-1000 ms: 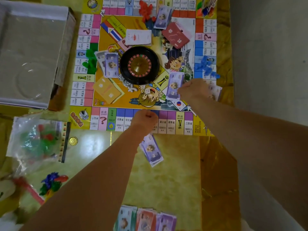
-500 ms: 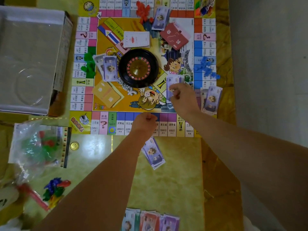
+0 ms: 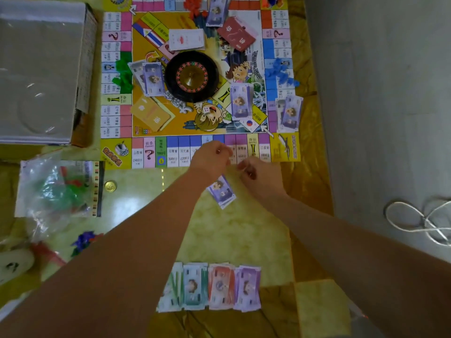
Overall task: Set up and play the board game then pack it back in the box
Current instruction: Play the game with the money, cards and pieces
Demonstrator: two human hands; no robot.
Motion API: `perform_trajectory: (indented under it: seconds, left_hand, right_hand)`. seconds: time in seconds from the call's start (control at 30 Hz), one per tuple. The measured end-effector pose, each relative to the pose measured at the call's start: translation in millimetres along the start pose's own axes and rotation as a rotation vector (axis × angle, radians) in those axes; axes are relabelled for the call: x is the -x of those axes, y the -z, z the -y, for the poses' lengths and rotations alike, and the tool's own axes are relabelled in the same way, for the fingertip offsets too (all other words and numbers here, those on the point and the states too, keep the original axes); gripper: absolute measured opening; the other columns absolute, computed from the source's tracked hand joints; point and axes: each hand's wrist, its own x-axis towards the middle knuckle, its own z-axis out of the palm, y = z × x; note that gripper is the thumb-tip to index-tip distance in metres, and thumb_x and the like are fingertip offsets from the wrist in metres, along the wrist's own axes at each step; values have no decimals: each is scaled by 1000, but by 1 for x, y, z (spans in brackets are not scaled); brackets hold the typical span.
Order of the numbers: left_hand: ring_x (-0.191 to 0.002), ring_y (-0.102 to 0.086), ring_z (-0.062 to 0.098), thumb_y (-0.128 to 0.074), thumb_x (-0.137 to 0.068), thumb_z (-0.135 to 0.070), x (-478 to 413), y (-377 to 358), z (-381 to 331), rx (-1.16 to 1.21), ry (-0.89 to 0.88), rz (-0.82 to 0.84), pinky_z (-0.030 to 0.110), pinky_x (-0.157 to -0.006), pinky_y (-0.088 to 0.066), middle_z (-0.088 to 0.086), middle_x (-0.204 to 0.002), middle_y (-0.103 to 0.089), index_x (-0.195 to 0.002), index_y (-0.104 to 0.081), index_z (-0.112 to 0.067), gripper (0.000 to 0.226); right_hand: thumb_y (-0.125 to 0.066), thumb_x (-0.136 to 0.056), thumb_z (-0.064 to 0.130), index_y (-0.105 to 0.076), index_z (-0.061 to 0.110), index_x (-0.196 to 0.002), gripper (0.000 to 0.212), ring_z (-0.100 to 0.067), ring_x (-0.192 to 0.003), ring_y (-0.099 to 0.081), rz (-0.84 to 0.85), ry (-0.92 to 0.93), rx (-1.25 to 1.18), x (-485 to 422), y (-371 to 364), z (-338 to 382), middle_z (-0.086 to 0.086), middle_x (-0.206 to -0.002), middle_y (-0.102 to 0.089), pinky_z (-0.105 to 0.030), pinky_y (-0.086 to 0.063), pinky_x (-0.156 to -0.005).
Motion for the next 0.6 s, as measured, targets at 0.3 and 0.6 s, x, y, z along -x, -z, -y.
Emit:
perform_trajectory:
  seconds: [0.3,0.6]
  left_hand:
    - [-64,-64,27,-53,-90,-26,146,-39,121,-256,65,151,37,-69,-54,7,-68,-68,-72,-63,-11,26]
    - [-90,-55,15,-44,-97,-5,194,-78,170,-180,69,185,9,-62,-35,7,-116,-63,-122,-60,-13,31]
  right_hand:
    - [-64,-77,16,-54,15,-108,32,-18,-83,-51,93,30,139,161,-48,-60,2,-94,-53,-42,-46,-76]
    - [-90,-43,26,-50,8,-132,99,-31,-104,-61,121,114,677,209,-103,-87,-12,-120,-61,-40,-53,-83]
